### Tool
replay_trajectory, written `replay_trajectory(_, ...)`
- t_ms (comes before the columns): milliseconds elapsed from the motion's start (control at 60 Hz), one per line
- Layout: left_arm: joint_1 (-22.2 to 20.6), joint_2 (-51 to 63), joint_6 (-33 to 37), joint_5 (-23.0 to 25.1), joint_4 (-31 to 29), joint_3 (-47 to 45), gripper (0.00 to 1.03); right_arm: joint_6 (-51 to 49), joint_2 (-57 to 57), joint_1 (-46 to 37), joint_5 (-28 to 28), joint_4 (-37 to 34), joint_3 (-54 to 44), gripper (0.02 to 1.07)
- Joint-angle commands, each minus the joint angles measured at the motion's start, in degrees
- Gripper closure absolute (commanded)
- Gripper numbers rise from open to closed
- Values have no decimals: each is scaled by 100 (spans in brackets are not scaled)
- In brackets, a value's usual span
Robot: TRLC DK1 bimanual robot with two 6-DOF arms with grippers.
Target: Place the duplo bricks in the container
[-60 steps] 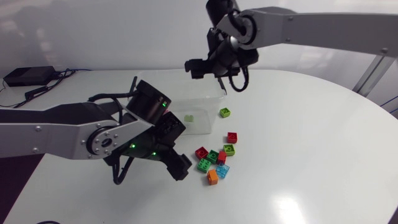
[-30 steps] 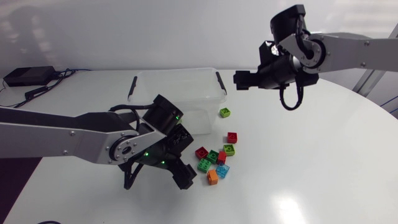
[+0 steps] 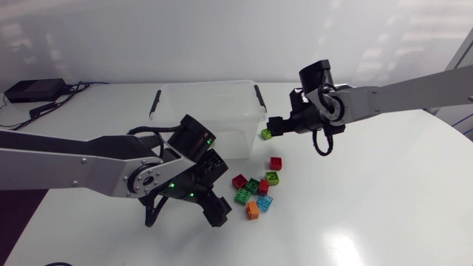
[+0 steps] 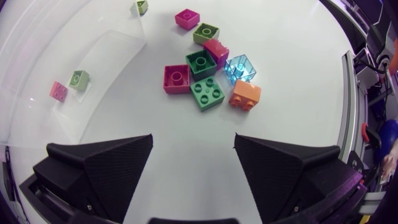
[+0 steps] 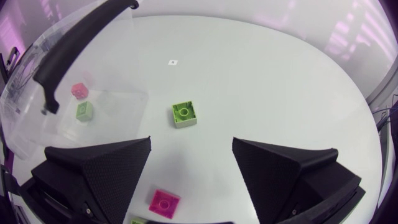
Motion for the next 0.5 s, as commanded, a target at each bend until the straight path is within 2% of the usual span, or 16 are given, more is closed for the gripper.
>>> replay_trajectory(0,82,-146,168,11,22,-206,12,-196,319,81,1,251,-87,12)
replay_trajectory(483,170,-137,221,-6,391,-523,12,-758,1435,-16,-34,1350,72,12)
